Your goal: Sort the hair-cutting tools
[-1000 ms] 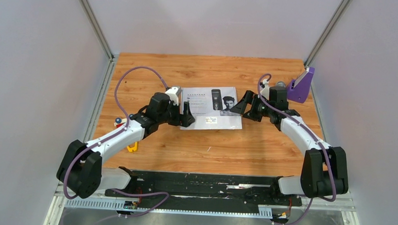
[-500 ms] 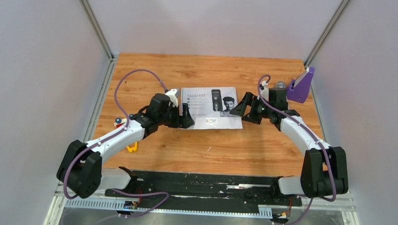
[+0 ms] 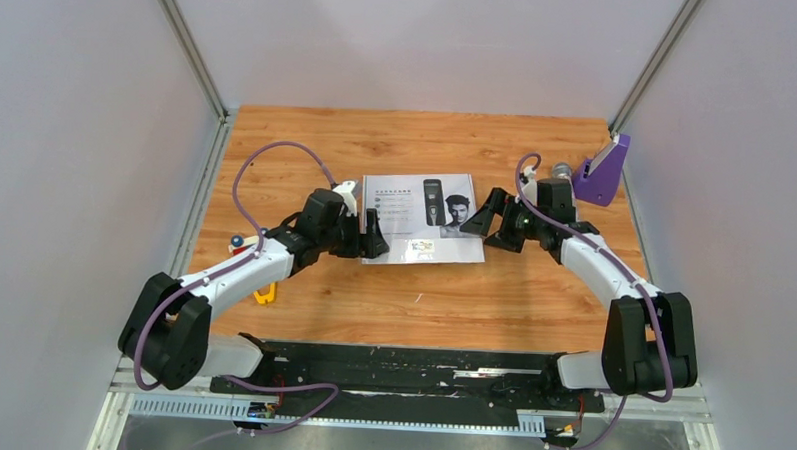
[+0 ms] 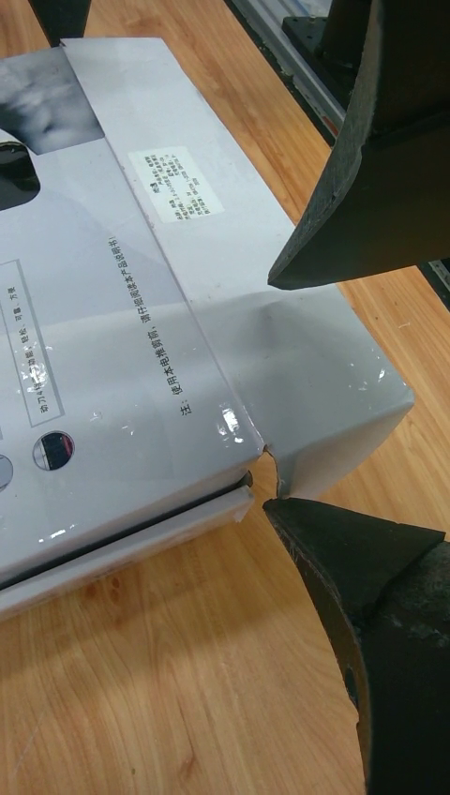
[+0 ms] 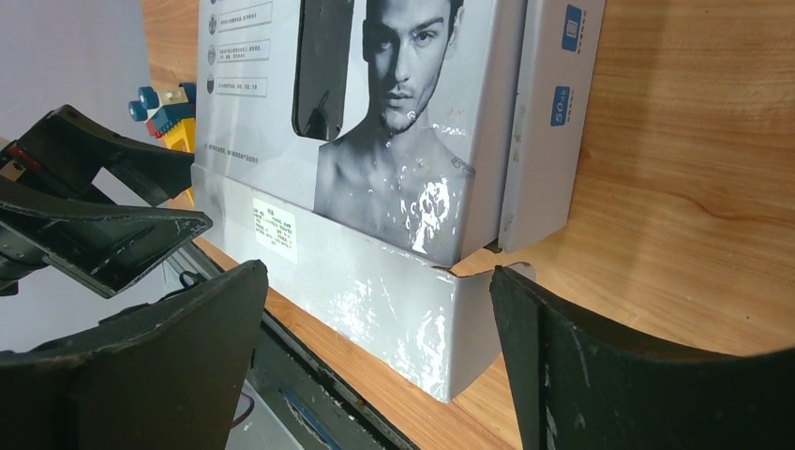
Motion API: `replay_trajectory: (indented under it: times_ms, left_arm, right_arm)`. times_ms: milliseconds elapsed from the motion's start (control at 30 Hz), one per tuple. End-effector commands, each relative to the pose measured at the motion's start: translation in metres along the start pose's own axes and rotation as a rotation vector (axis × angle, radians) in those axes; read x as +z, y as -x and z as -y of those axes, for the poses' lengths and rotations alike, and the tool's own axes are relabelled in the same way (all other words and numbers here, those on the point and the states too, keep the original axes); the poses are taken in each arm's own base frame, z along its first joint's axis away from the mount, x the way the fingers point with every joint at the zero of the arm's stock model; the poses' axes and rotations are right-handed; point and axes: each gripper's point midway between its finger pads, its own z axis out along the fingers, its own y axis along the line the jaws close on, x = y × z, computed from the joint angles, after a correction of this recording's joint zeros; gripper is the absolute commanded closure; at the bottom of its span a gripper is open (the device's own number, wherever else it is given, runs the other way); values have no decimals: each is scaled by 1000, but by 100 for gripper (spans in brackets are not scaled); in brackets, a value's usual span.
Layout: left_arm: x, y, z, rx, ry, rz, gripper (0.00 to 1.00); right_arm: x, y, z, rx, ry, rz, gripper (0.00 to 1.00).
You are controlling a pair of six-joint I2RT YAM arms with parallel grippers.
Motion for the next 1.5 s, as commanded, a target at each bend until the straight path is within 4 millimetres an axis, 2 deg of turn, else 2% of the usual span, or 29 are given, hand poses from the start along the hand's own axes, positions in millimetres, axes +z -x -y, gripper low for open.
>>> replay_trajectory:
  times_ms: [0, 400, 700, 1033, 1467]
  left_arm:
    - [-2, 0, 2, -20, 2, 10, 10]
    - [-6, 1, 17, -70, -59, -2, 11]
    - [-2, -6, 7, -70, -23, -15, 10]
    - [5, -13, 3, -90, -21, -31, 10]
    - [-7, -3, 30, -136, -122, -25, 12]
  right_arm:
    - [-1, -2, -5, 21, 20, 1, 8]
    - [-2, -7, -15, 115, 49, -37, 9]
    - [4, -7, 4, 96, -22, -24, 8]
    - [10, -10, 9, 94, -16, -34, 8]
    - [2, -6, -10, 111, 40, -39, 9]
